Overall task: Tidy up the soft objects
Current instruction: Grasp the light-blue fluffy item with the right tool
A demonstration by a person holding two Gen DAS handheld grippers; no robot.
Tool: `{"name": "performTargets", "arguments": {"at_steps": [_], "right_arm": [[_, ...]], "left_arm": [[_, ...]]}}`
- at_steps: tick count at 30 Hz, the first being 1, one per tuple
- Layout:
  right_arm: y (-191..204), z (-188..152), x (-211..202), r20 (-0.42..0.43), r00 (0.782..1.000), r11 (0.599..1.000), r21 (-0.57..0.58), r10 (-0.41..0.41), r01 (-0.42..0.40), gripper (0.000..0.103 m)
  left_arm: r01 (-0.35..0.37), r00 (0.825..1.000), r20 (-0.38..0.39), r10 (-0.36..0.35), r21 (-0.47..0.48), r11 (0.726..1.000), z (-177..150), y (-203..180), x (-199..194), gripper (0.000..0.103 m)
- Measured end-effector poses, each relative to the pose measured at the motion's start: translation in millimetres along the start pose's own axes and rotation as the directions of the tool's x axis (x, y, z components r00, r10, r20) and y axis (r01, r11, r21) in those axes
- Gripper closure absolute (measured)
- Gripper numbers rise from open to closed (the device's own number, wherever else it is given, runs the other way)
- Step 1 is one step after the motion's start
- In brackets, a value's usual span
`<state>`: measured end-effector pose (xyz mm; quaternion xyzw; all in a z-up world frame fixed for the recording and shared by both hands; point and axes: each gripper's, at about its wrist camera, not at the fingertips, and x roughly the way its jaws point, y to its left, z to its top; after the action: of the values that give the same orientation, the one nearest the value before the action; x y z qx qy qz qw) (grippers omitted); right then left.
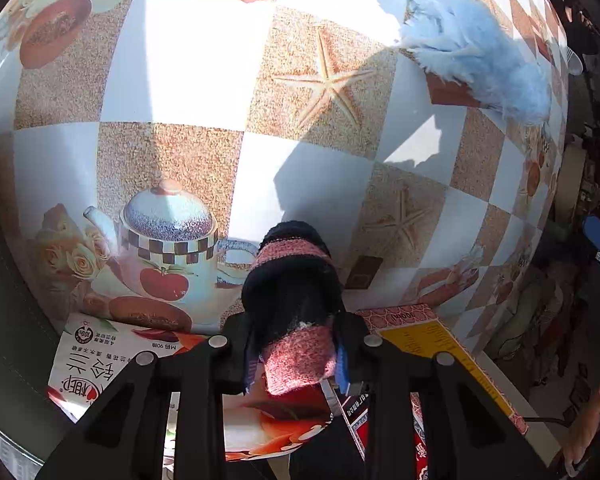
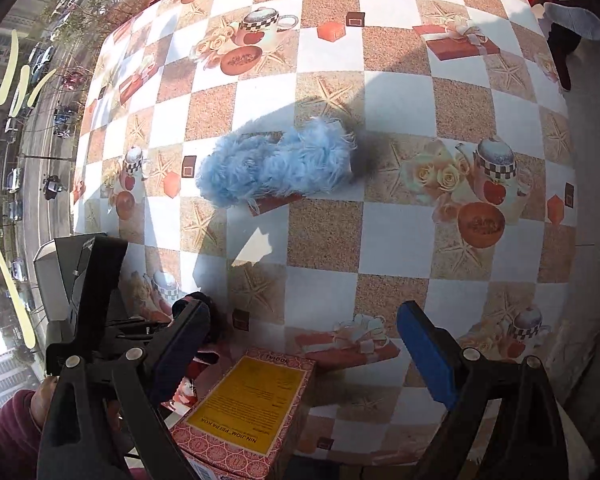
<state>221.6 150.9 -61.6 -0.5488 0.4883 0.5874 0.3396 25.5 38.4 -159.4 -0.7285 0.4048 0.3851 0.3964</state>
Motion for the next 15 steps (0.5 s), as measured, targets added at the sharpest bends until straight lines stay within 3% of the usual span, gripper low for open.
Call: {"name": "performTargets", "arguments": {"at_steps": [3,5,7,9,12,15], "right_arm": [[16.3,24.7,12.8,0.044,0.998,0.995,-0.086,-0.036,0.040,0.007],[32.4,38.2,25.1,0.076,0.994,0.977,-0.194,-0.074,0.088,0.007],[51.4,45.2,43.6,0.090,0.986,0.923,-0.348,-0.141,0.164,0.007],[66.1,44.3,62.6,0.110,0.972,0.836,-0.496,-0.207,0.234,0.007],[72.4,42.3,89.2,0.099,0.960,0.752,-0.603,-0.261,0.267,0.007],[65.5,47.5,102.6,0.062,0.965,0.773,-0.586,-0.255,0.242,0.011]], "left_arm": [[-0.076,0.993,0.099,0.072,0.042,0.996,-0.9,-2.7,-19.1,0.071],[-0.110,0.987,0.124,0.102,0.061,0.992,3.1,-9.3,-30.8,0.071],[-0.127,0.981,0.157,0.115,0.067,0.990,-3.8,-8.8,-40.6,0.071],[-0.134,0.975,0.185,0.120,0.067,0.989,-11.1,-6.8,-49.6,0.071],[-0.141,0.967,0.220,0.126,0.053,0.989,-20.6,-0.4,-62.7,0.071],[-0.161,0.960,0.238,0.145,0.049,0.986,-25.5,2.9,-71.0,0.071]]}}
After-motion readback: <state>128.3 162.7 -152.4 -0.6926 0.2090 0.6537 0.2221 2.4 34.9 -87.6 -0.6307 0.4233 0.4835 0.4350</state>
